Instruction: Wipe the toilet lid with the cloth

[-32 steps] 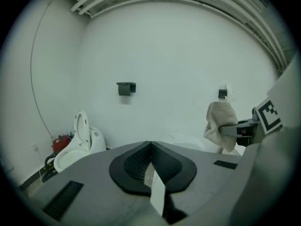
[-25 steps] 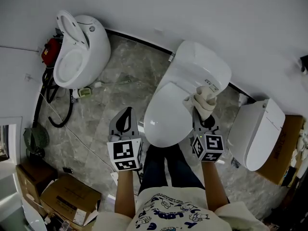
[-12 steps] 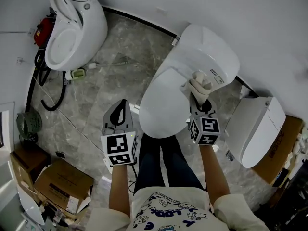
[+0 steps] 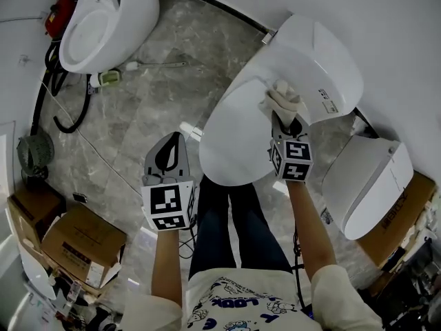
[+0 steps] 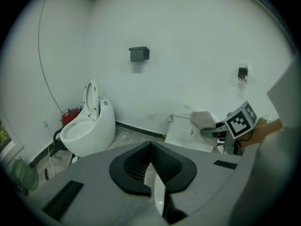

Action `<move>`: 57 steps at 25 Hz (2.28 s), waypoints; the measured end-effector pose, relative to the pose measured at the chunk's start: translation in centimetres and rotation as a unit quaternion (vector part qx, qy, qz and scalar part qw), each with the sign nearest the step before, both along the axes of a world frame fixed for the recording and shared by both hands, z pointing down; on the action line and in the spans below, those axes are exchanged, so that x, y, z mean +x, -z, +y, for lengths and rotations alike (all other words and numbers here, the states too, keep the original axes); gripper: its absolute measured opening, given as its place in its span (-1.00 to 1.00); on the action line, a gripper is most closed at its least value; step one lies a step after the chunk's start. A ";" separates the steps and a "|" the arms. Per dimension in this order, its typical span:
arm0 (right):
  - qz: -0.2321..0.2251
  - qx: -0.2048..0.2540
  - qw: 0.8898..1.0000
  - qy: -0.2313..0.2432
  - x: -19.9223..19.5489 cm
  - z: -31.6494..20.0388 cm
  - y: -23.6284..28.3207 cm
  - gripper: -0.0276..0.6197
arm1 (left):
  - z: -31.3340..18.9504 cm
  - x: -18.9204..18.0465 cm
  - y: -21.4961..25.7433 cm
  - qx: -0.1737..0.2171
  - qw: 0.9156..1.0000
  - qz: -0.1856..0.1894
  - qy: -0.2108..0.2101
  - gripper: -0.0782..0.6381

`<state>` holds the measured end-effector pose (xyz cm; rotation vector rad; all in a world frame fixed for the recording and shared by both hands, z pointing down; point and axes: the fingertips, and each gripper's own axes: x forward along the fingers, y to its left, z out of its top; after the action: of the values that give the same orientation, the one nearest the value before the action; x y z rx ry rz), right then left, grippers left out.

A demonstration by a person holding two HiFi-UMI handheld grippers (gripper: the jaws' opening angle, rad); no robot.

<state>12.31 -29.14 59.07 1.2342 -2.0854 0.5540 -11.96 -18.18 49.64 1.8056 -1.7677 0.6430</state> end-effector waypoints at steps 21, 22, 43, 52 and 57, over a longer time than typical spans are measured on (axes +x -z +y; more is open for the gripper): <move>0.039 -0.055 0.997 0.038 -3.2 -6.7 -14.2 -0.57 | 2.2 -2.4 -8.8 -0.042 0.999 -0.003 0.020 -0.77; 0.042 -0.059 0.997 0.040 -3.4 -6.7 -14.9 -0.57 | 2.4 -2.6 -9.1 -0.043 0.999 -0.003 0.022 -0.77; 0.113 -0.126 0.981 0.093 -7.3 -2.2 -21.2 -0.56 | 5.6 -4.6 -11.5 -0.049 0.998 0.010 0.042 -0.77; 0.124 -0.122 0.975 0.135 -9.9 1.5 -21.2 -0.56 | 7.6 -5.7 -11.4 -0.047 0.998 0.010 0.050 -0.77; 0.120 -0.128 0.973 0.153 -11.3 4.9 -21.4 -0.56 | 8.7 -5.8 -11.4 -0.046 0.997 0.011 0.053 -0.77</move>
<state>1.02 -24.21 80.52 0.7730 -1.8822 0.4869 -17.73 -9.45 61.00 1.6394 -1.7771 0.6483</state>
